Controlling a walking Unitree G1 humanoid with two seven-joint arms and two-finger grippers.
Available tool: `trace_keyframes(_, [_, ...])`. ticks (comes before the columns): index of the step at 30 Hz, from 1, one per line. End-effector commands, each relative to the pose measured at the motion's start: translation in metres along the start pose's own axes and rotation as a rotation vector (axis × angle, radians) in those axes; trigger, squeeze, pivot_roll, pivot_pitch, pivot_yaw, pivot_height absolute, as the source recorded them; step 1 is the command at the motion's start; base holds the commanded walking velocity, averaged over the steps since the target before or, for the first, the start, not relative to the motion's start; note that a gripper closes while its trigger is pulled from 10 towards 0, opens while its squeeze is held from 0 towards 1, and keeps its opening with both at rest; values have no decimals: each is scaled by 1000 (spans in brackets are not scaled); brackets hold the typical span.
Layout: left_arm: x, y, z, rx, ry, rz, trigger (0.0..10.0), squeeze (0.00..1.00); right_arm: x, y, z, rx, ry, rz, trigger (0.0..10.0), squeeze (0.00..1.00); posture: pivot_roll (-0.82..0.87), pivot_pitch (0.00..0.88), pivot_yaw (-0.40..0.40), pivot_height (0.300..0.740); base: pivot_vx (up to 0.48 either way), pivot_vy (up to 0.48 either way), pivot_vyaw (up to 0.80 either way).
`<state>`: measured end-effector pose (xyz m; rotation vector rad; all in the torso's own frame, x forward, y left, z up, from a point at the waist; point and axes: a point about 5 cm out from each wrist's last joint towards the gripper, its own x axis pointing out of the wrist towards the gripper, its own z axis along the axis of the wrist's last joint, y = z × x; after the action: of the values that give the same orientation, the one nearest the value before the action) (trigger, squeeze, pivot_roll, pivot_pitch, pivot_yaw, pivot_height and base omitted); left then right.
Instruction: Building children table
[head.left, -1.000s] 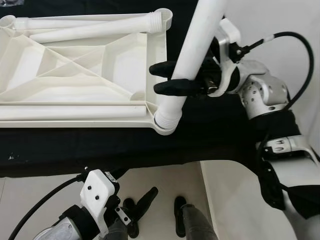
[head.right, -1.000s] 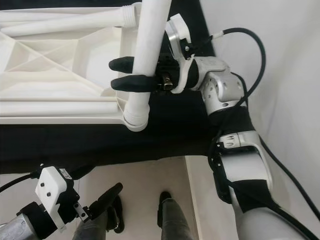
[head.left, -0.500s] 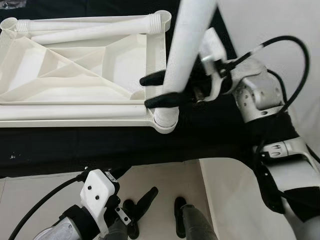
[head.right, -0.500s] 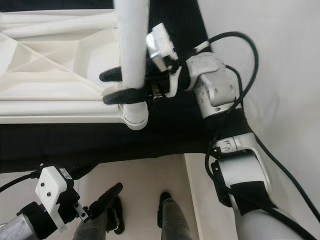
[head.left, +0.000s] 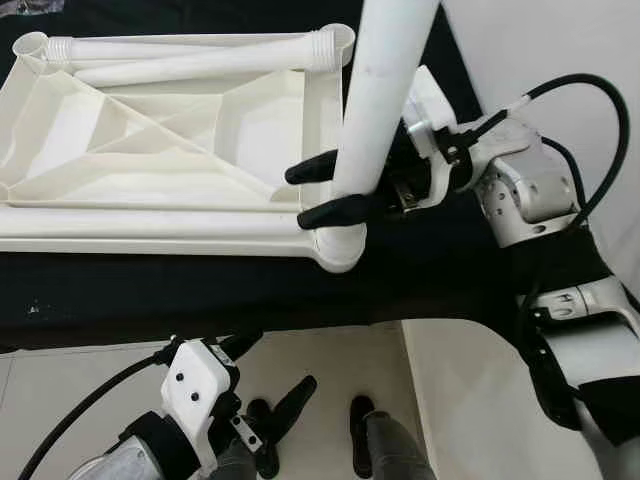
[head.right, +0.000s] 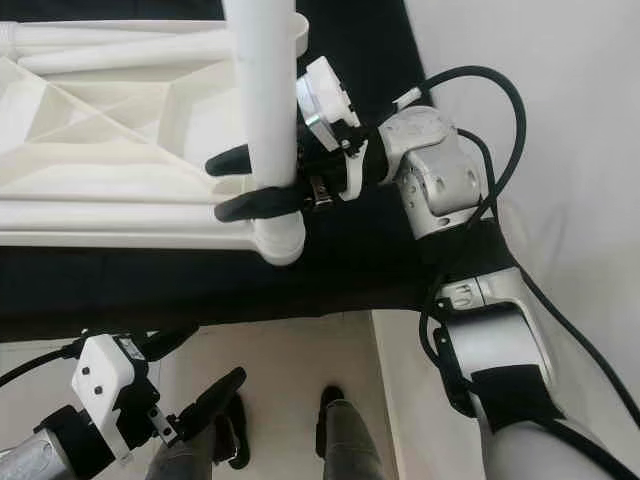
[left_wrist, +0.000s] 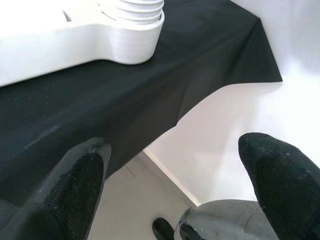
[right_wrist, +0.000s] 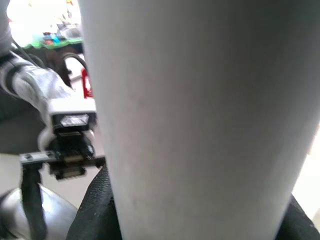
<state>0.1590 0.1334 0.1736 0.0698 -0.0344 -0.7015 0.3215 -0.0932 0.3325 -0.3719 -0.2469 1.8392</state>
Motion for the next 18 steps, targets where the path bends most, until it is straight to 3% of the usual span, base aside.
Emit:
trace_keyframes(1, [-3, -4, -4, -29, 24, -10, 10000, 0, 12, 3, -9, 75, -23, 91, 10000, 0, -15, 411, 8, 740, 0, 0, 0])
trace_keyframes(7, [-3, -5, -3, -28, 21, -4, 10000, 0, 20, -7, -9, 74, -33, 88, 10000, 0, -10, 418, -1, 740, 0, 0, 0])
trace_keyframes(18, [-3, -5, -3, -31, 18, -1, 10000, 0, 22, 4, -17, 6, 54, 121, 10000, 0, -13, 424, -2, 740, 0, 0, 0])
